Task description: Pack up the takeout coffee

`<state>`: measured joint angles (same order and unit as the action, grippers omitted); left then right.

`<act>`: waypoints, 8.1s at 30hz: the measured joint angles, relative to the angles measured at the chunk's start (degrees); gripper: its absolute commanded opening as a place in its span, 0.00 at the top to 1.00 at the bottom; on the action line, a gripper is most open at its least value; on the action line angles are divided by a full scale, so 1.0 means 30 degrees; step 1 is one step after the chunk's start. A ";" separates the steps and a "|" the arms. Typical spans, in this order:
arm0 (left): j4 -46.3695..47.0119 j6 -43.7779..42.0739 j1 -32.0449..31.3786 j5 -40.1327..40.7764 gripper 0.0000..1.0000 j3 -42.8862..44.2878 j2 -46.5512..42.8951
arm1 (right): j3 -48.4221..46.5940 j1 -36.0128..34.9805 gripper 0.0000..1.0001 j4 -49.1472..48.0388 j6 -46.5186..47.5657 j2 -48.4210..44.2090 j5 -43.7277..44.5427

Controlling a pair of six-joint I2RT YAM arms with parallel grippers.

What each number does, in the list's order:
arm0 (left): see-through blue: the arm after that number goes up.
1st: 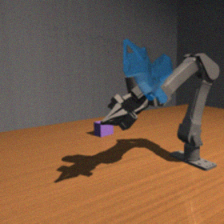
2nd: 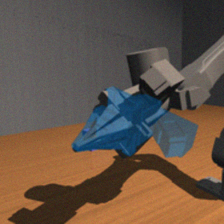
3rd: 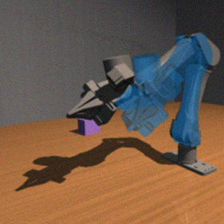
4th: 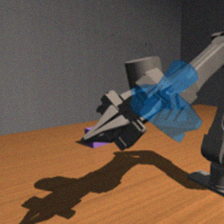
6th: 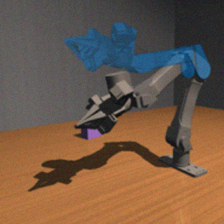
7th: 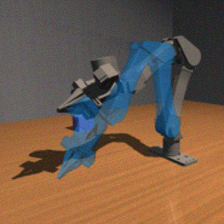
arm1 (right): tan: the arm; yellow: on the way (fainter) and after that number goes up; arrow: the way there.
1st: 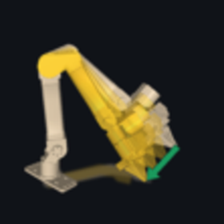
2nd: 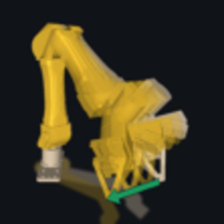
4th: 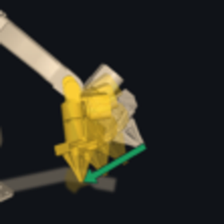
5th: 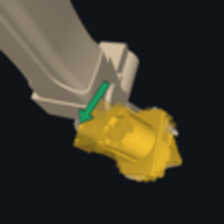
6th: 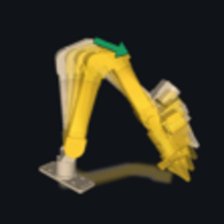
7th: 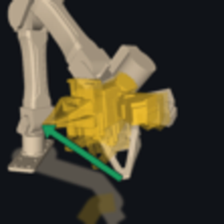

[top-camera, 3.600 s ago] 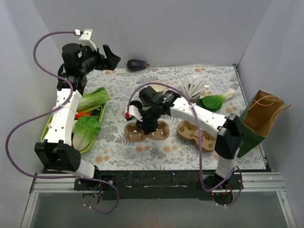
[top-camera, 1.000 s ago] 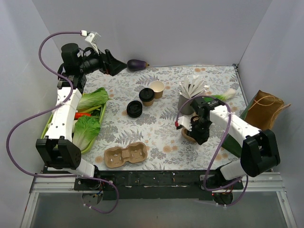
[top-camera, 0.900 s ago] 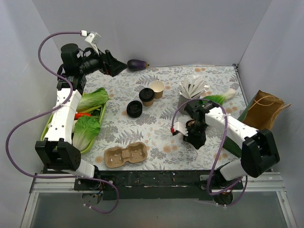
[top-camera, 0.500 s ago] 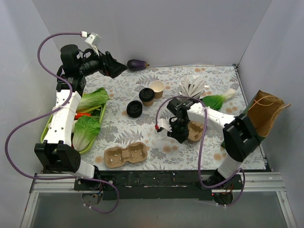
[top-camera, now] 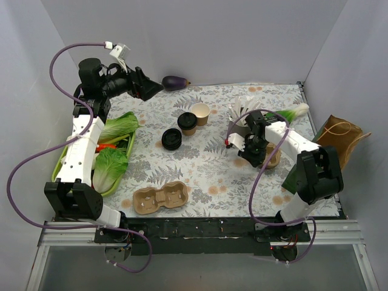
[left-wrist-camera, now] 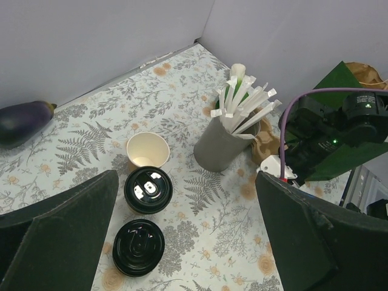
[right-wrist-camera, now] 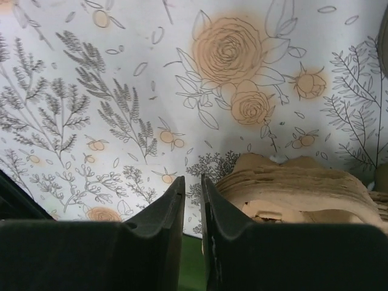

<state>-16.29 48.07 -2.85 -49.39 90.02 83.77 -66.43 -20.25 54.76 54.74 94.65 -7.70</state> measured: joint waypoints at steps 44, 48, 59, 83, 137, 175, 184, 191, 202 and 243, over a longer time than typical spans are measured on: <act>-0.4962 -0.3825 0.0000 -0.0692 0.02 -0.3636 -0.0124 | -0.4619 -0.0444 0.65 -0.6878 0.1501 0.5734 0.3883; -0.5013 -0.3825 0.0000 -0.0772 0.02 -0.3636 -0.0117 | -0.4918 -0.0911 0.49 -0.4299 0.0619 0.4277 0.0495; -0.4197 -0.3075 -0.0401 -0.1989 0.02 -0.3235 0.0845 | -0.2419 -0.1501 0.46 -0.2943 -0.4692 -0.8779 0.0379; -0.0240 -0.1239 -0.3235 -0.2834 0.02 -0.2390 0.3300 | -0.6615 1.2342 0.50 -0.0087 -1.1045 -1.1519 0.6003; -0.0415 -0.0838 -0.4160 -0.1290 0.02 -0.2237 0.3191 | -1.3974 1.6291 0.99 -0.1661 -0.6273 -1.2058 -1.5220; -0.4291 -0.3810 -0.4364 0.6900 0.02 -0.1362 0.0452 | -0.6725 -0.2084 0.99 -0.7264 -1.2896 -0.8531 -0.9500; -0.4583 -0.3963 -0.4364 0.6870 0.02 -0.1290 0.0568 | -0.5778 -0.2637 0.50 -0.7490 -1.3639 -0.7074 -0.8961; -0.4736 -0.4641 -0.4364 0.5355 0.02 -0.1319 0.0576 | -0.8786 -0.2630 0.34 -0.5792 -1.3260 -0.6579 -0.7512; -0.5217 -0.5442 -0.4364 0.2302 0.02 -0.1712 0.0627 | -0.9457 -0.1894 0.43 -0.3388 -1.1125 -0.8145 -0.5442; -0.5166 -0.4962 -0.4364 0.0444 0.02 -0.2514 0.1464 | -0.5625 0.4102 0.46 0.1100 -0.8087 -0.9661 -0.4386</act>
<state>-31.79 33.19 -15.94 -48.05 82.48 88.16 -83.31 -7.94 58.06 30.48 65.67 -20.86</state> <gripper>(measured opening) 0.981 0.557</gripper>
